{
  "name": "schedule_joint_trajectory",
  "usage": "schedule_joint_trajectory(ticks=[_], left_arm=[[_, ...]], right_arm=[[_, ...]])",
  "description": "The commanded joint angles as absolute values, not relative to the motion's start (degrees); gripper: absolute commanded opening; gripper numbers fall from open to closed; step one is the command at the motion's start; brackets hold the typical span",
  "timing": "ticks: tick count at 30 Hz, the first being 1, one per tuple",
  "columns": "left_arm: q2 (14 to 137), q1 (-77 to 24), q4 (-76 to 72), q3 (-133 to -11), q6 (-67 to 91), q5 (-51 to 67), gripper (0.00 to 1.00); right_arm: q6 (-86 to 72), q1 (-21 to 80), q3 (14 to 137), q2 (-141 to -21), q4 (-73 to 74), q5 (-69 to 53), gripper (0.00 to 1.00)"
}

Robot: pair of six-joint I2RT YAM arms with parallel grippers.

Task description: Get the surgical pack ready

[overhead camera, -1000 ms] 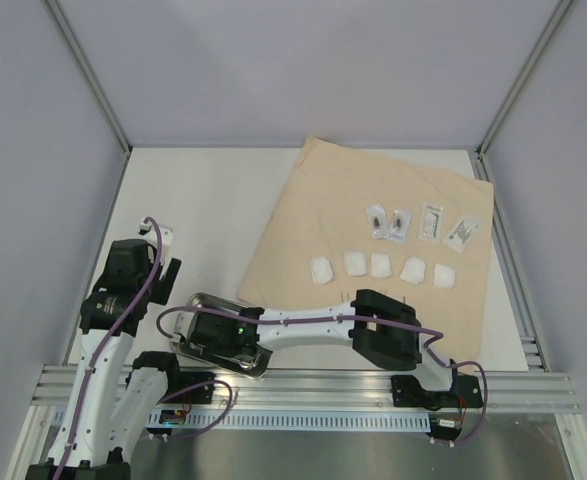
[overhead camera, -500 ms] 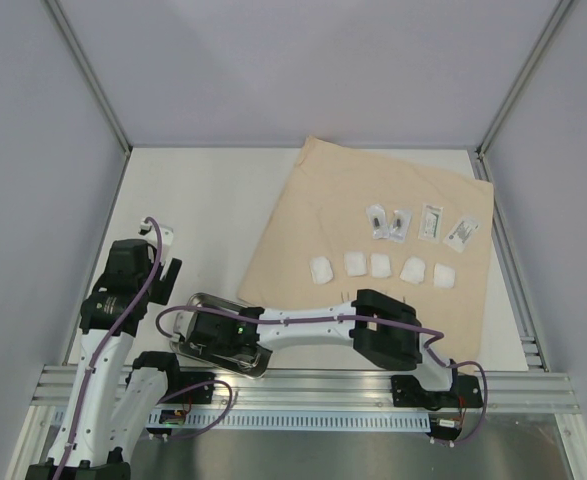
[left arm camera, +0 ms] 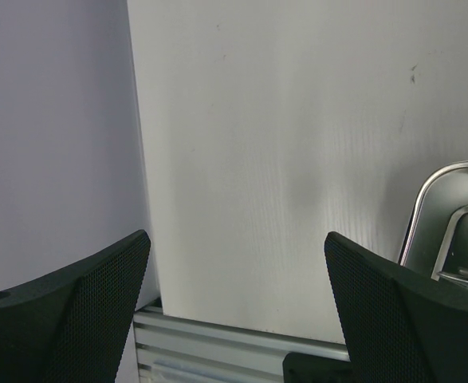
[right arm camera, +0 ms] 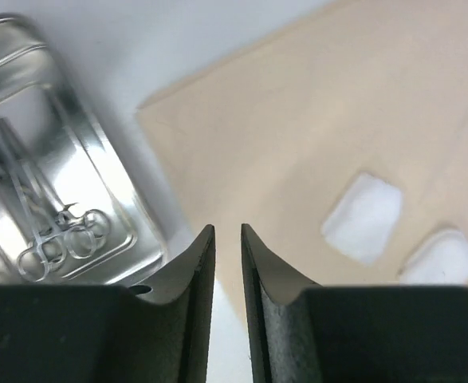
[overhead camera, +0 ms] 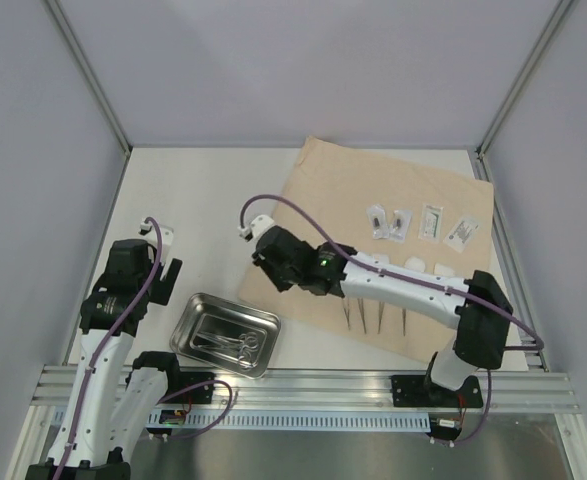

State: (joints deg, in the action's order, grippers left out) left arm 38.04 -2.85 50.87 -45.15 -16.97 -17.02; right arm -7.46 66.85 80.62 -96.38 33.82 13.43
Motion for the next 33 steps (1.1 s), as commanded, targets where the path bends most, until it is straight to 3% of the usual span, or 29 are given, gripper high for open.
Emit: schedule_joint_trajectory(ticks=[1, 11, 22, 33], left_arm=[[37.71, -2.37, 50.71, -45.62, -16.61, -16.44, 1.00], [37.79, -2.37, 51.24, -44.30, -17.49, -13.01, 1.00], [38.58, -2.37, 50.63, -42.98, -19.86, -9.68, 1.00], [42.80, -2.55, 55.02, -51.32, -27.95, 19.59, 1.00]], right_arm=[[-17.29, 61.98, 74.99, -92.56, 40.67, 16.08, 0.22], [-26.63, 46.77, 57.49, -84.29, 40.08, 8.28, 0.22], [-27.34, 42.54, 51.16, -86.48, 36.48, 7.12, 0.17], [-26.72, 41.04, 49.22, -90.43, 32.35, 4.92, 0.16]])
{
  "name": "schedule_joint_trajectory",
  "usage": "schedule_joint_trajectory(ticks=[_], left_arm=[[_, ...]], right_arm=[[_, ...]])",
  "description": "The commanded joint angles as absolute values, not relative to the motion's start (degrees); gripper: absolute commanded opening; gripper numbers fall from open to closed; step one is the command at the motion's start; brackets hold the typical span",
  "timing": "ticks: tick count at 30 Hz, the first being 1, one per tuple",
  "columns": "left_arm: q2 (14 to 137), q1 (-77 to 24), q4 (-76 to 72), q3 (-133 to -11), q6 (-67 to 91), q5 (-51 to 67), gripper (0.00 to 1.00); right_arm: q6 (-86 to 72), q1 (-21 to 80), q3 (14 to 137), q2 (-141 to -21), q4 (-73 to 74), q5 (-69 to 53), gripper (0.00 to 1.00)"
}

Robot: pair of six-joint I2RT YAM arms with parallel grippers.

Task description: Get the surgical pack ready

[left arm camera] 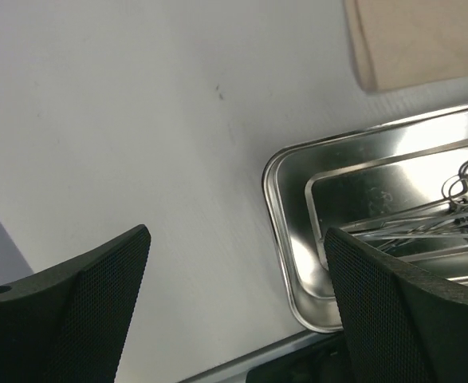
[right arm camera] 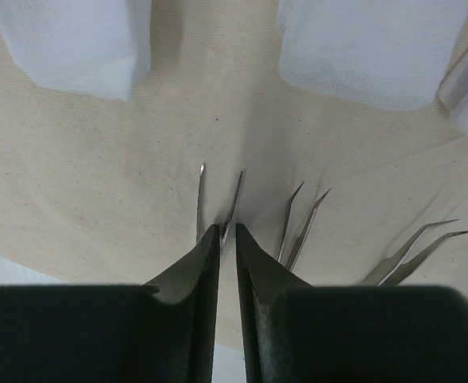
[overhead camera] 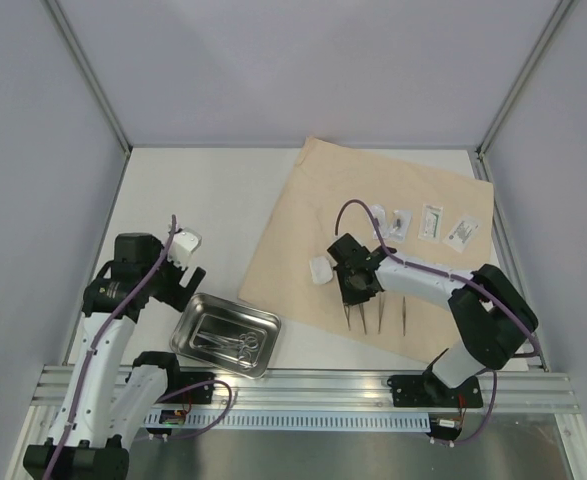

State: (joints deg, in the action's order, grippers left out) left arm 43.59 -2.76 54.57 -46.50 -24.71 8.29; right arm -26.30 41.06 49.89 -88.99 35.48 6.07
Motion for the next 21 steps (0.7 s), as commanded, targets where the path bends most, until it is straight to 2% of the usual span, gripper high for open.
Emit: schedule_joint_trajectory(ticks=[1, 6, 8, 12, 17, 21], left_arm=[[42.89, -2.55, 54.85, -51.50, -27.95, 20.30, 1.00], [42.63, -2.55, 51.69, -50.72, -24.09, 21.71, 1.00], [42.63, -2.55, 50.72, -50.10, -22.77, 23.19, 1.00], [42.63, -2.55, 49.84, -48.87, -22.41, 26.54, 1.00], [42.28, -2.55, 47.03, -47.64, -20.13, 16.98, 1.00], [41.40, -2.46, 45.36, -46.32, -18.99, 7.05, 1.00]], right_arm=[[-26.72, 41.04, 49.13, -90.70, 32.00, 5.10, 0.15], [-27.07, 40.96, 48.52, -92.63, 30.94, 3.87, 0.12], [-26.90, 40.96, 48.78, -92.64, 31.55, 4.30, 0.02], [-25.84, 41.04, 51.67, -90.45, 34.97, 7.37, 0.00], [-21.01, 45.78, 61.24, -85.96, 42.71, 16.34, 0.00], [-15.22, 52.98, 67.75, -86.30, 42.55, 17.76, 0.00]])
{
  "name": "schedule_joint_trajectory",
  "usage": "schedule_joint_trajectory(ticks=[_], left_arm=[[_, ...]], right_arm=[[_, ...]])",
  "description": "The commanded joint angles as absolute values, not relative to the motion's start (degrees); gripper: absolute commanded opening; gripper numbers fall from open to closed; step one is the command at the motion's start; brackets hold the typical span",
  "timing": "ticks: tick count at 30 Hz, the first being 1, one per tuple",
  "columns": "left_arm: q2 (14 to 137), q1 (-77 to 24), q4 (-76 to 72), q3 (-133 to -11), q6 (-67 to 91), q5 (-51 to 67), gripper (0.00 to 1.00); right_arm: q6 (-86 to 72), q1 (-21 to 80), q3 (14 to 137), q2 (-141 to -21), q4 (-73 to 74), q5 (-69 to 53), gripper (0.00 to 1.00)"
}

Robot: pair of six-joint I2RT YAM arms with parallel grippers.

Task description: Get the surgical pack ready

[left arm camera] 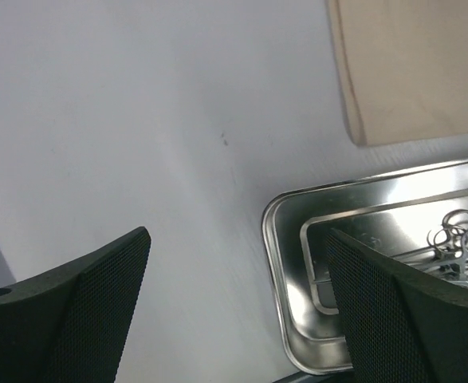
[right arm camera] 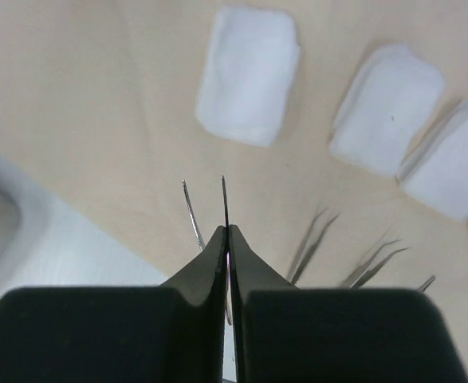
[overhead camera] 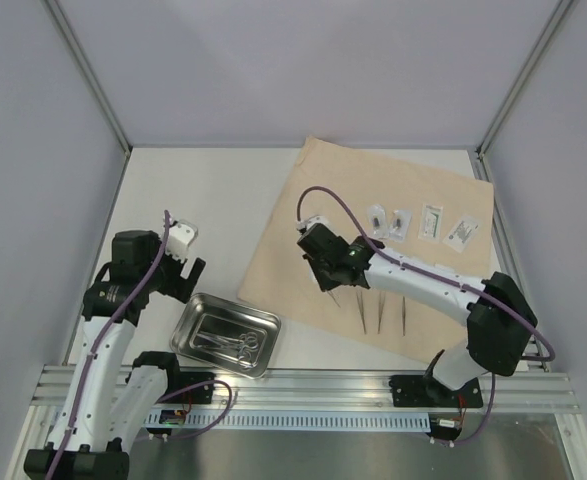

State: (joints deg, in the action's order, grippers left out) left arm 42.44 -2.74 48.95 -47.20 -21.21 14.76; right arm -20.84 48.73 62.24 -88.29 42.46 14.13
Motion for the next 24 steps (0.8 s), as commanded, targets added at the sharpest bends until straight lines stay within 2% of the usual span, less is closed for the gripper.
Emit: schedule_joint_trajectory(ticks=[1, 6, 9, 12, 24], left_arm=[[41.31, -2.46, 45.18, -46.06, -18.29, 3.29, 1.00], [40.69, -2.46, 43.69, -45.53, -17.14, -4.56, 1.00], [40.52, -2.37, 43.07, -45.35, -16.61, -8.77, 1.00], [39.90, -2.37, 42.10, -45.09, -16.17, -11.07, 1.00], [39.37, -2.37, 40.69, -44.30, -15.82, -15.38, 1.00]], right_arm=[[-13.81, 56.48, 68.89, -86.74, 41.84, 17.14, 0.01], [-4.14, 67.74, 75.40, -93.24, 32.99, 12.93, 0.00], [-2.38, 70.91, 80.23, -99.47, 29.89, 7.83, 0.00], [-0.36, 73.38, 86.36, -106.33, 29.88, 8.43, 0.01], [7.11, 74.88, 100.28, -123.29, 31.46, 10.45, 0.00]])
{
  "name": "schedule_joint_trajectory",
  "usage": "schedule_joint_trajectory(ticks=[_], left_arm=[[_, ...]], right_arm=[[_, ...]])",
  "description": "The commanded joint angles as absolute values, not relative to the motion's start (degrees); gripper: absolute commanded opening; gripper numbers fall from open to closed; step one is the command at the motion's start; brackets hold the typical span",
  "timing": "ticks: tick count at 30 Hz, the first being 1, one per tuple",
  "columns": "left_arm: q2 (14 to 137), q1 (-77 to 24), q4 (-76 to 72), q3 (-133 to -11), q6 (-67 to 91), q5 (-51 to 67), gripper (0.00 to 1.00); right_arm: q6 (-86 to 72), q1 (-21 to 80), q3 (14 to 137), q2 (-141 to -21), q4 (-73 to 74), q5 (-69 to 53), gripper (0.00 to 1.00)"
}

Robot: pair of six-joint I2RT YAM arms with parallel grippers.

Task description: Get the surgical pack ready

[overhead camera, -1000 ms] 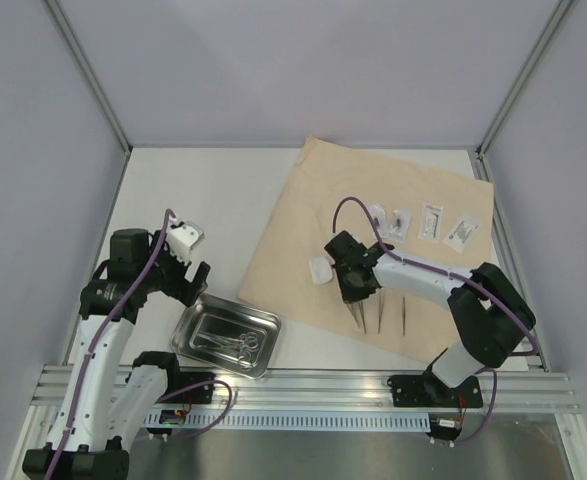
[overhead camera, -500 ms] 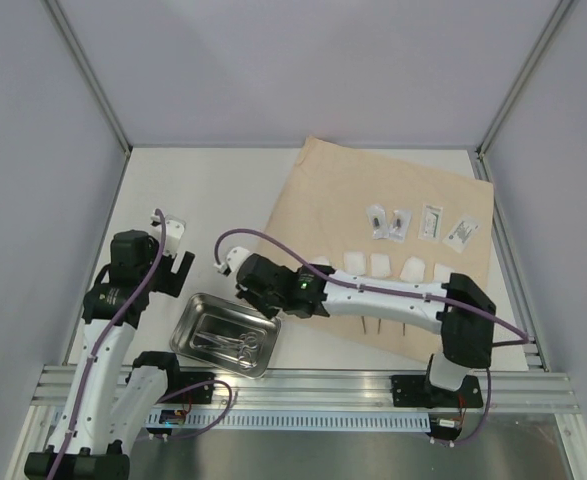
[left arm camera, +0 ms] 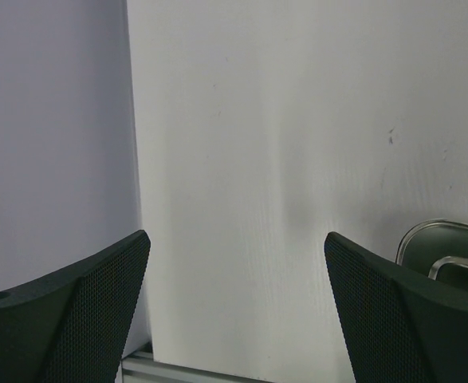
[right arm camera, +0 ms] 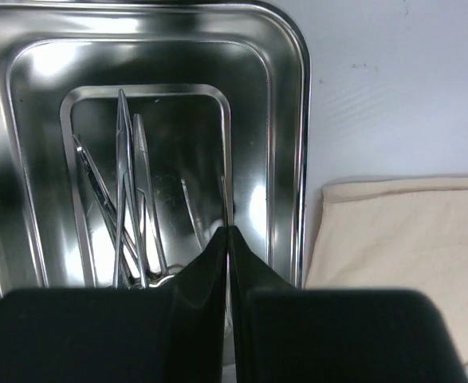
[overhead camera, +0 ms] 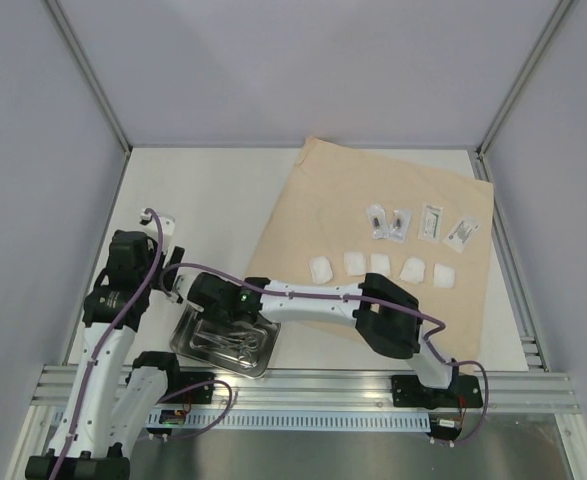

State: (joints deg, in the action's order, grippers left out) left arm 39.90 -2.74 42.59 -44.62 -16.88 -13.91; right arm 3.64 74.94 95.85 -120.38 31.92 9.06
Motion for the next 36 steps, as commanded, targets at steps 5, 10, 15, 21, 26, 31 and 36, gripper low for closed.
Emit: schedule_joint_trajectory(ticks=[5, 10, 15, 21, 26, 31, 36], left_arm=[[39.29, -2.37, 40.78, -44.30, -15.82, -15.29, 1.00], [39.37, -2.37, 40.69, -44.21, -15.91, -15.47, 1.00], [39.46, -2.37, 40.69, -44.21, -15.91, -15.64, 1.00], [39.46, -2.37, 40.78, -44.21, -15.91, -15.38, 1.00], [39.46, -2.37, 40.87, -44.30, -15.91, -15.03, 1.00], [39.46, -2.37, 40.96, -44.38, -15.91, -14.94, 1.00], [39.64, -2.37, 41.04, -44.47, -15.91, -14.94, 1.00]], right_arm=[[7.30, 74.88, 102.83, -127.09, 32.78, 11.87, 0.00], [6.33, 74.88, 102.57, -128.23, 33.05, 11.51, 0.00], [5.63, 74.88, 102.74, -128.93, 32.69, 11.34, 0.01], [5.10, 74.88, 103.53, -129.02, 33.22, 10.72, 0.10], [5.19, 74.88, 104.06, -127.71, 33.57, 11.34, 0.18], [4.49, 74.80, 104.42, -122.28, 34.80, 12.22, 0.18], [2.73, 74.09, 100.12, -112.52, 34.28, 12.48, 0.18]])
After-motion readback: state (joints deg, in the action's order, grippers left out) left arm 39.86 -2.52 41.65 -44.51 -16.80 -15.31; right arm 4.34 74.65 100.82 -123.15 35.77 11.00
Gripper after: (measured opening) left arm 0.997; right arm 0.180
